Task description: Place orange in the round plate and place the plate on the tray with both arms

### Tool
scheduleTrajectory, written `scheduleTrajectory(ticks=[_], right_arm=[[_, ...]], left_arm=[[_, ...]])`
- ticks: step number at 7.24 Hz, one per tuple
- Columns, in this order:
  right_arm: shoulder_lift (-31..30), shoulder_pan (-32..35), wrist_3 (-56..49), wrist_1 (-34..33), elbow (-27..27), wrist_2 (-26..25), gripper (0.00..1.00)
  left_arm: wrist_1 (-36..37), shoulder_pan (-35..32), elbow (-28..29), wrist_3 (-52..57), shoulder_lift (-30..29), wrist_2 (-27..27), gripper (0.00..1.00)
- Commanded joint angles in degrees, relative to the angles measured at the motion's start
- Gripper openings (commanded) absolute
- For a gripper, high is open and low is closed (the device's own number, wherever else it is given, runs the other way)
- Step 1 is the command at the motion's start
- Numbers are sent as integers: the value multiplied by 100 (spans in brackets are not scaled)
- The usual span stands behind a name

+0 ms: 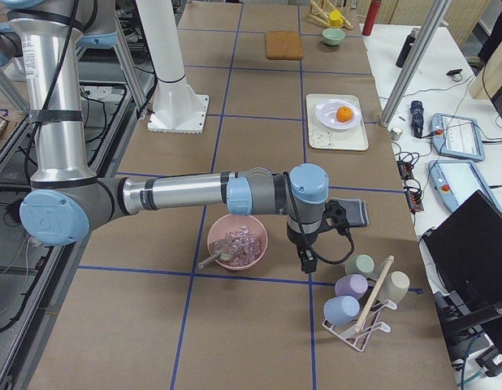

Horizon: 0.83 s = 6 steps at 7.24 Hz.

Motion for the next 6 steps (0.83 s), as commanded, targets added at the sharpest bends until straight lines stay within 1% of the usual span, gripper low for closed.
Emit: scheduleTrajectory(ticks=[1, 6], right_arm=[[8, 0, 1, 1, 44, 130, 100], [17, -8, -16, 1, 71, 167, 100]], left_arm=[[62, 0, -20, -6, -1, -9, 98], [53, 0, 24, -32, 34, 0, 98]])
